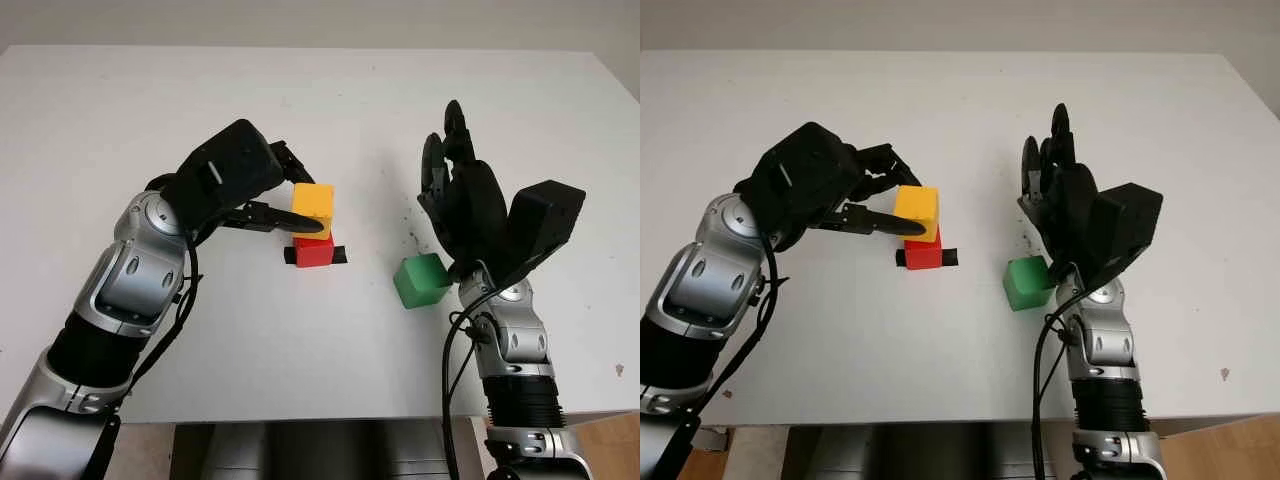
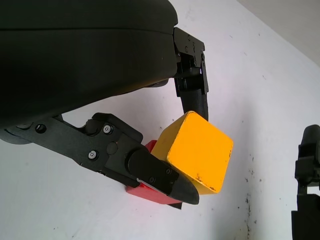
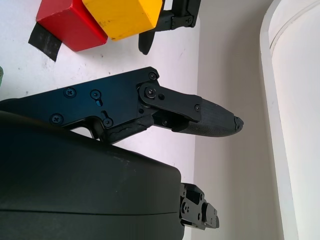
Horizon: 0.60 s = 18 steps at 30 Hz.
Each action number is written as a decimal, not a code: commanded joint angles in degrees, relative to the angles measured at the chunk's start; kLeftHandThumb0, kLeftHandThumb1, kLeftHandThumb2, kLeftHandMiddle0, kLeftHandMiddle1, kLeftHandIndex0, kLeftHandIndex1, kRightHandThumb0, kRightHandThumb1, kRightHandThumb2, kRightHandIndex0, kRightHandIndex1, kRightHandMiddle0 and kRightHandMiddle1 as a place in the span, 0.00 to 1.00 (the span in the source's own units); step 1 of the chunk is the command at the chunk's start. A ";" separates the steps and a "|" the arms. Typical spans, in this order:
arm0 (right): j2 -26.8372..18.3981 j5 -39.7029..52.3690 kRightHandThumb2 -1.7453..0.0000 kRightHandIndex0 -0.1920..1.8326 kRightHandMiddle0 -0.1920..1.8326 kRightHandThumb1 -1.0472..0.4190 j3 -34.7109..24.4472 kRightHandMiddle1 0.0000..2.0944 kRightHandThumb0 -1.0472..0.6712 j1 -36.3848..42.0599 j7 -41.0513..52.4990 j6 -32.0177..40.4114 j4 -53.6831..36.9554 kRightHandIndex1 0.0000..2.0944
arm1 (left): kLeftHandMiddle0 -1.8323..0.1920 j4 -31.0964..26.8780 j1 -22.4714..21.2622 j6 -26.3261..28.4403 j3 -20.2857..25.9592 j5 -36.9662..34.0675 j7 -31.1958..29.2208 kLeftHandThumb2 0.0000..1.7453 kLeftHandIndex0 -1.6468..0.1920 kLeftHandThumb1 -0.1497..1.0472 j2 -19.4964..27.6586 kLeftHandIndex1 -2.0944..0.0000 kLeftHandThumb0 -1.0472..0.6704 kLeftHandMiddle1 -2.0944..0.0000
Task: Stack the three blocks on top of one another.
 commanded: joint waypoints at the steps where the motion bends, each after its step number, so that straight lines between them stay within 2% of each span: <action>1: -0.29 -0.15 0.63 0.00 0.00 0.00 0.05 0.00 0.25 0.49 -0.14 0.37 -1.62 0.00 | 0.82 -0.43 -0.04 -0.08 -0.13 -0.01 -0.13 0.03 0.80 0.99 -0.29 0.12 0.39 0.98; 13: -0.39 -0.17 0.62 0.00 0.00 0.00 -0.06 0.00 0.25 0.39 -0.43 1.10 -2.21 0.00 | 0.81 -0.62 0.09 -1.26 -1.17 0.57 -0.26 0.03 0.79 0.99 0.03 0.12 0.38 0.97; 18: -0.28 -0.06 0.62 0.00 0.00 0.00 -0.05 0.00 0.25 0.24 -0.64 1.82 -2.46 0.00 | 0.81 -1.20 0.27 -1.19 -1.48 0.99 -0.97 0.03 0.81 0.99 0.49 0.15 0.38 0.97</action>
